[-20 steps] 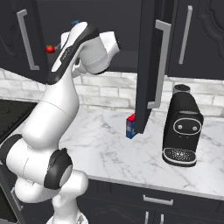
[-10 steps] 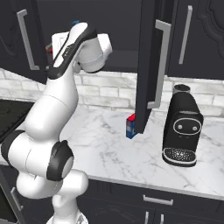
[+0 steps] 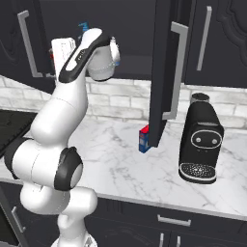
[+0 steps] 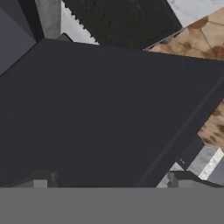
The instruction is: Pick the soap dispenser and soap dispenser from the cabinet and place them on the counter.
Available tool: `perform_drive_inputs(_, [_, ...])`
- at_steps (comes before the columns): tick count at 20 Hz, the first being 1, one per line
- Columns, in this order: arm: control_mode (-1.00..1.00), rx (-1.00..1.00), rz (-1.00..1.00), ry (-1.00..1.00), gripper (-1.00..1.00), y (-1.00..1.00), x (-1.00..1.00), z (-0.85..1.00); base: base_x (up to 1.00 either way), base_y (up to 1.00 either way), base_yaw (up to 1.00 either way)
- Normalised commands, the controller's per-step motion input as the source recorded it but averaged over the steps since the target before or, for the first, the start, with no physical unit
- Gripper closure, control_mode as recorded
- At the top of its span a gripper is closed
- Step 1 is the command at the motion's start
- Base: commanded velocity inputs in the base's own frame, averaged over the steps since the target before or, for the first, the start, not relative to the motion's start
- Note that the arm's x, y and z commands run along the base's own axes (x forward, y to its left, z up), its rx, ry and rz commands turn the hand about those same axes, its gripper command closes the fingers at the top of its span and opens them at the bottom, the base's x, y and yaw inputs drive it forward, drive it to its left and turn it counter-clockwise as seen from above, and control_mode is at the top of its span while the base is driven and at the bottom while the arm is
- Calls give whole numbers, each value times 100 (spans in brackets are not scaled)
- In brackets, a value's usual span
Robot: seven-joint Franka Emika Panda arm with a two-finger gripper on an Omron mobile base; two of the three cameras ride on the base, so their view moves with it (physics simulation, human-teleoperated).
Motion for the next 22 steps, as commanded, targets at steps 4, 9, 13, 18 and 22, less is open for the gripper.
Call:
perform_drive_inputs(4, [-100, 7, 15, 3, -100, 31, -7, -8, 0, 0, 0])
perform_drive_inputs(9, [-100, 7, 14, 3, -100, 31, -9, -9, 0, 0, 0])
perform_drive_inputs(13, [-100, 6, 11, 1, -100, 37, -21, -17, 0, 0, 0])
perform_drive_inputs(18, [-100, 0, 5, -1, -100, 53, -36, -19, 0, 0, 0])
perform_drive_inputs(22, [-100, -3, 0, -5, -100, 54, -43, -12, 0, 0, 0])
